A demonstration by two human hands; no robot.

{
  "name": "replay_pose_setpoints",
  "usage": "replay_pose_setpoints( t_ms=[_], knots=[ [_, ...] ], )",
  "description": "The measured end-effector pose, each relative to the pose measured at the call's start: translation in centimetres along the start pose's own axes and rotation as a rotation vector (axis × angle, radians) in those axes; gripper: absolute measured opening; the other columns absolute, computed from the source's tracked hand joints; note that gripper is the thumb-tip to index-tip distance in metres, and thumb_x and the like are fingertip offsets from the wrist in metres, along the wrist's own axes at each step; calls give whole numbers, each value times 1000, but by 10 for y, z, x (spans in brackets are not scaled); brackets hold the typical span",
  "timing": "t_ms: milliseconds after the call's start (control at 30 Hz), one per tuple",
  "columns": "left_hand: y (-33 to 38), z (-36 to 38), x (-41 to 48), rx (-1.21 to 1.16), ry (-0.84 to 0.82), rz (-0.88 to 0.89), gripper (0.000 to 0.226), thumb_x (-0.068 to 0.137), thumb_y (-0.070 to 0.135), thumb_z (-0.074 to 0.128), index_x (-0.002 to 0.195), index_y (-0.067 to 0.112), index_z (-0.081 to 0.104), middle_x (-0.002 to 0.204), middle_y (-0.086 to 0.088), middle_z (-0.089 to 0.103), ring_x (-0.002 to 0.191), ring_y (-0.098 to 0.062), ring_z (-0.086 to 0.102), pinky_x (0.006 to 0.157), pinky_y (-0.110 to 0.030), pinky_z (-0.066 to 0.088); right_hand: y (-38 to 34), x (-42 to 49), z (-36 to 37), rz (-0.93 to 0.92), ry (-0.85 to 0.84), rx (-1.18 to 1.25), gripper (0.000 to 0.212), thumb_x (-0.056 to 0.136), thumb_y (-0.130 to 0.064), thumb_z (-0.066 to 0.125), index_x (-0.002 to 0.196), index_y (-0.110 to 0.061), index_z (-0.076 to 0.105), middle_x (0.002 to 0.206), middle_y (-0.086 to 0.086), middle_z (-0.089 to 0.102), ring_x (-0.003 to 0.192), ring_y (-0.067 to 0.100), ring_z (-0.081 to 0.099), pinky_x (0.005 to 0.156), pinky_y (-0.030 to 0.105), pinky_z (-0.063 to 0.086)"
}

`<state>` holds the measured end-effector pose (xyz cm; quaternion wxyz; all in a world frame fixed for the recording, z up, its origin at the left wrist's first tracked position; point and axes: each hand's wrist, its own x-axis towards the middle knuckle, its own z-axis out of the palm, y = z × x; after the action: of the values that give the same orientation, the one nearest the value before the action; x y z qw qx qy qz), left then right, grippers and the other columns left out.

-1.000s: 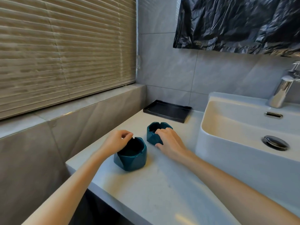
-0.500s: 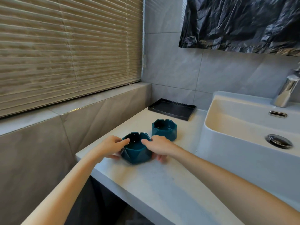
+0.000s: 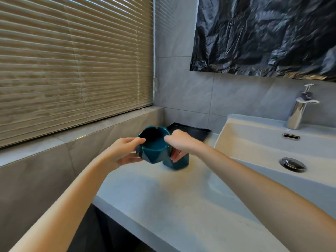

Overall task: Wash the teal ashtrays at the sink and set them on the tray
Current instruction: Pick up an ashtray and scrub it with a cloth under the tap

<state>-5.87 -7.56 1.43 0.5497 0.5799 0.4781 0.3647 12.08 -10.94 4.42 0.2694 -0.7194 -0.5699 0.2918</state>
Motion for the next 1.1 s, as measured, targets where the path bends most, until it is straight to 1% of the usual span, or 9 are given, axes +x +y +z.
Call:
replay_pose_setpoints(
  t_ms=[67, 167, 300, 467, 700, 800, 900, 967, 1100],
  knots=[
    [20, 17, -1, -8, -105, -22, 26, 92, 36, 56, 103, 13, 61, 102, -12, 70, 87, -25, 71, 76, -32, 60, -1, -7, -28, -40, 50, 1, 23, 88, -17, 38, 80, 0, 52, 60, 19, 66, 52, 27, 68, 55, 28, 59],
    [47, 51, -1, -25, -197, 41, 21, 95, 33, 52, 105, 15, 58, 104, -12, 68, 88, -25, 71, 74, -29, 60, 9, -18, -69, -117, 171, -104, 19, 90, -18, 36, 83, -3, 47, 67, 18, 65, 56, 28, 67, 49, 18, 52],
    [72, 106, 10, -58, -310, 189, 29, 94, 20, 55, 122, 15, 55, 114, -13, 66, 98, -25, 69, 80, -33, 59, 37, -38, -123, -159, 264, -135, 21, 92, -14, 29, 93, -7, 49, 78, 18, 67, 69, 35, 71, 70, 38, 60],
    [95, 193, 16, -29, -460, 300, 32, 88, 8, 63, 120, 9, 56, 112, -11, 67, 97, -23, 69, 76, -31, 59, 91, -71, -187, -121, 411, -178, 24, 97, -8, 30, 118, -12, 41, 95, 17, 63, 75, 33, 71, 68, 43, 60],
    [100, 307, 17, 247, -517, 707, 48, 72, -1, 73, 114, 19, 60, 104, 5, 68, 96, -16, 66, 80, -24, 56, 186, -114, -237, -99, 632, -128, 32, 90, 2, 45, 110, -19, 32, 107, 12, 57, 78, 30, 67, 60, 42, 60],
    [94, 345, 17, 278, -556, 851, 55, 70, -2, 77, 119, 13, 55, 108, -1, 64, 96, -18, 63, 80, -27, 57, 226, -125, -244, -126, 749, -130, 41, 86, 3, 50, 107, -25, 28, 103, 9, 58, 84, 29, 63, 68, 48, 58],
    [85, 373, 16, 288, -578, 955, 54, 72, 1, 78, 113, 24, 51, 109, 3, 61, 98, -16, 61, 81, -24, 56, 256, -129, -247, -196, 833, -160, 50, 89, 0, 56, 125, -27, 33, 114, -3, 54, 99, 17, 57, 84, 36, 55],
    [80, 387, 18, 339, -550, 1011, 56, 74, 1, 77, 115, 27, 49, 110, 7, 59, 98, -12, 59, 84, -14, 52, 271, -130, -246, -224, 882, -166, 53, 89, 1, 57, 130, -26, 38, 121, -4, 53, 107, 12, 52, 90, 29, 52],
    [76, 403, 18, 479, -411, 1204, 60, 75, 6, 77, 125, 22, 48, 119, 4, 60, 98, -4, 53, 83, -2, 41, 290, -128, -246, -281, 978, -144, 50, 87, 2, 61, 126, -24, 42, 124, 3, 50, 104, 6, 49, 89, 18, 51]
  ],
)
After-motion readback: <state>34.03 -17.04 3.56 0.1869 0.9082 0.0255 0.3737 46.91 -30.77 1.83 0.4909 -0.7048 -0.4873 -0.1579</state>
